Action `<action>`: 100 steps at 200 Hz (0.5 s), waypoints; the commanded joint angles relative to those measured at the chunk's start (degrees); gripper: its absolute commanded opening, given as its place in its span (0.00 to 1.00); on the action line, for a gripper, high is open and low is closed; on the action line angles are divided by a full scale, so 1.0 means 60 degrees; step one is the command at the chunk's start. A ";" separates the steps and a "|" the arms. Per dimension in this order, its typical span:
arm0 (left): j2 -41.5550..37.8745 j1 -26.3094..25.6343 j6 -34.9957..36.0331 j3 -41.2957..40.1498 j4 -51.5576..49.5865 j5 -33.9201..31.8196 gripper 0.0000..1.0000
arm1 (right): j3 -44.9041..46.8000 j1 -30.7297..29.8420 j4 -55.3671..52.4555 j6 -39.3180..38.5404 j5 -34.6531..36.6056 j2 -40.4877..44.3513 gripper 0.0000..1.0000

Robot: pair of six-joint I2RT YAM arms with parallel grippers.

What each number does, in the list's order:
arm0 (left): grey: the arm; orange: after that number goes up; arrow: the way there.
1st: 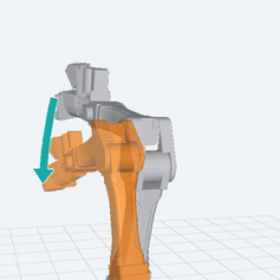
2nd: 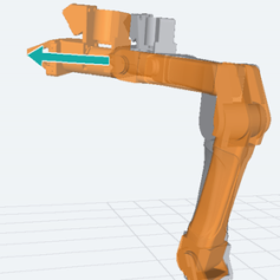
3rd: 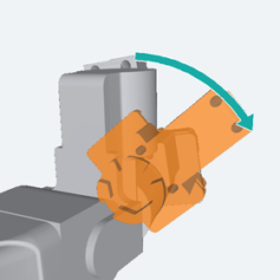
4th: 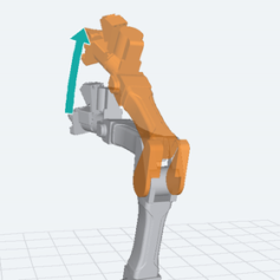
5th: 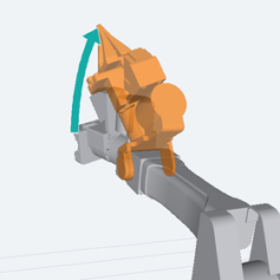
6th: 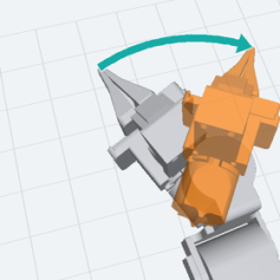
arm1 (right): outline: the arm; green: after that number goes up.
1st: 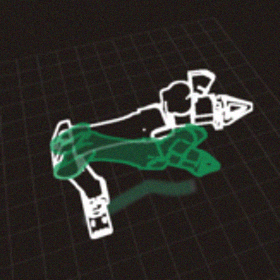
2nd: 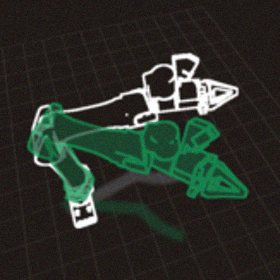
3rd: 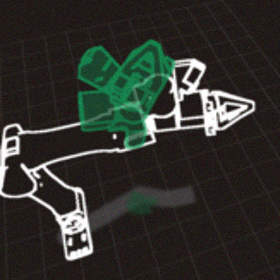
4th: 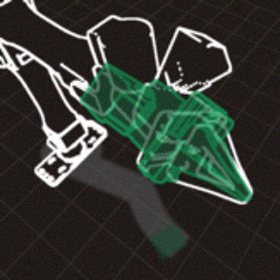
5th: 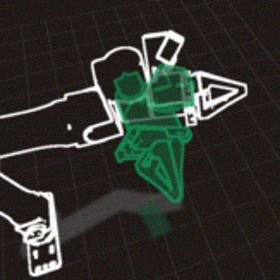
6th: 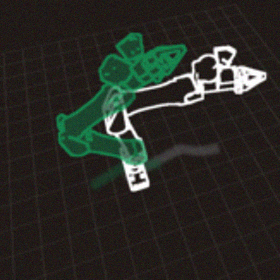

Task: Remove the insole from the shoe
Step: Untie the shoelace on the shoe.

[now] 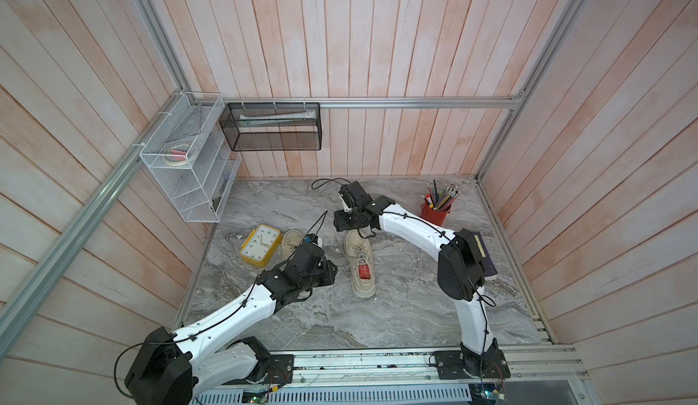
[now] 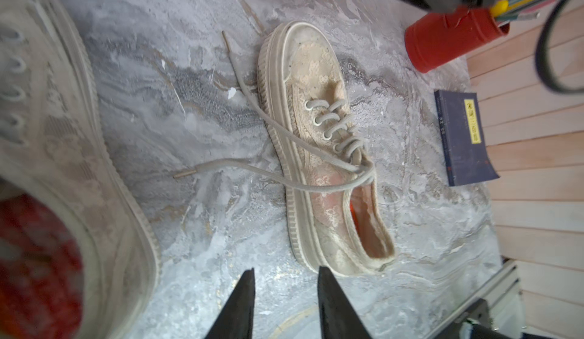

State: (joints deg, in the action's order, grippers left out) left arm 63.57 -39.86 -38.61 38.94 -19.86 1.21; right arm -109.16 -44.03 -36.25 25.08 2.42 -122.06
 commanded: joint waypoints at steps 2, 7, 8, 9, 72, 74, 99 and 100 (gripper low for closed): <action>0.0159 0.0026 0.2576 0.0350 0.0791 0.0326 0.38 | -0.0909 0.0314 -0.1603 -0.0662 0.1073 0.0513 0.64; 0.0221 0.0032 0.3042 0.0379 0.0952 0.0614 0.39 | -0.0866 0.0406 -0.1644 -0.0645 0.1052 0.0753 0.64; 0.0233 0.0027 0.3120 0.0380 0.0973 0.0660 0.39 | -0.0858 0.0422 -0.1646 -0.0648 0.1050 0.0800 0.64; 0.0239 0.0024 0.3225 0.0388 0.1006 0.0720 0.40 | -0.0831 0.0438 -0.1648 -0.0649 0.1041 0.0852 0.64; 0.1868 -0.0035 0.7524 0.1358 0.0357 0.1911 0.40 | 0.5310 0.1190 0.0735 0.0932 0.1084 0.6625 0.62; 0.1958 -0.0029 0.7612 0.1379 0.0304 0.1860 0.40 | 0.5539 0.1205 0.0793 0.1060 0.1079 0.6814 0.62; 0.2603 -0.0051 0.8272 0.1490 0.0409 0.1393 0.40 | 0.7936 0.1330 0.1700 0.2468 0.0894 0.8877 0.61; 0.2625 -0.0044 0.8276 0.1492 0.0416 0.1386 0.40 | 0.8033 0.1324 0.1717 0.2513 0.0890 0.8941 0.61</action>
State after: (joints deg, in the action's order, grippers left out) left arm 76.49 -39.92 1.74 46.70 -15.88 10.24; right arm -71.24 -36.34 -31.57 30.92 7.86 -74.13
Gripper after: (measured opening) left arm 0.401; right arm 0.613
